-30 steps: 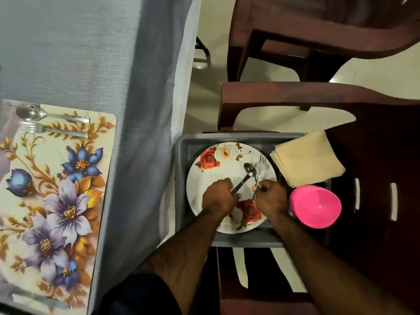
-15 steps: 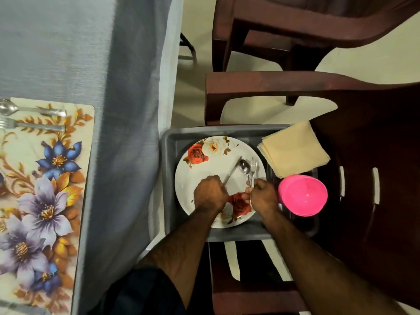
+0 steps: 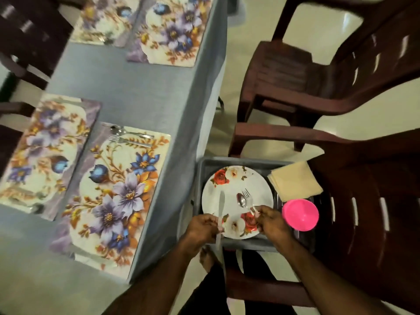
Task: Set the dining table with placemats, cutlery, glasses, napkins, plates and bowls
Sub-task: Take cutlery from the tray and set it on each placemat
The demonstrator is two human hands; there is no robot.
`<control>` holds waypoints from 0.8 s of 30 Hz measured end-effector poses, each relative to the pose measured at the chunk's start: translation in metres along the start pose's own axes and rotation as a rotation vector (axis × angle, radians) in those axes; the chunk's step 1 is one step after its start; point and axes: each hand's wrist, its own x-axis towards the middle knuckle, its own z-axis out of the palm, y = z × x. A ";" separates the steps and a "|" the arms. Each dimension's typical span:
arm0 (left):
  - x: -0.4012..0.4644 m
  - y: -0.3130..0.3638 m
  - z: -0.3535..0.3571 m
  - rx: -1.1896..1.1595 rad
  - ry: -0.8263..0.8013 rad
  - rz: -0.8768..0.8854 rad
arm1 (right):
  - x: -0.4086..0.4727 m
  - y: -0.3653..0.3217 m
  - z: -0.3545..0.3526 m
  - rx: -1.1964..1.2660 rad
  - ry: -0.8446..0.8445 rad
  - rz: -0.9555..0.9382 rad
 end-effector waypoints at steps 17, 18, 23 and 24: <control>-0.210 -0.121 -0.004 -0.130 -0.160 0.175 | -0.230 0.087 0.024 -0.080 0.170 -0.184; -0.219 -0.129 -0.003 -0.095 -0.152 0.170 | -0.245 0.096 0.022 -0.070 0.162 -0.176; -0.253 -0.138 0.028 0.011 -0.152 0.214 | -0.292 0.136 -0.025 0.045 0.128 -0.097; -0.258 -0.136 0.041 0.027 -0.166 0.228 | -0.298 0.143 -0.040 0.065 0.126 -0.096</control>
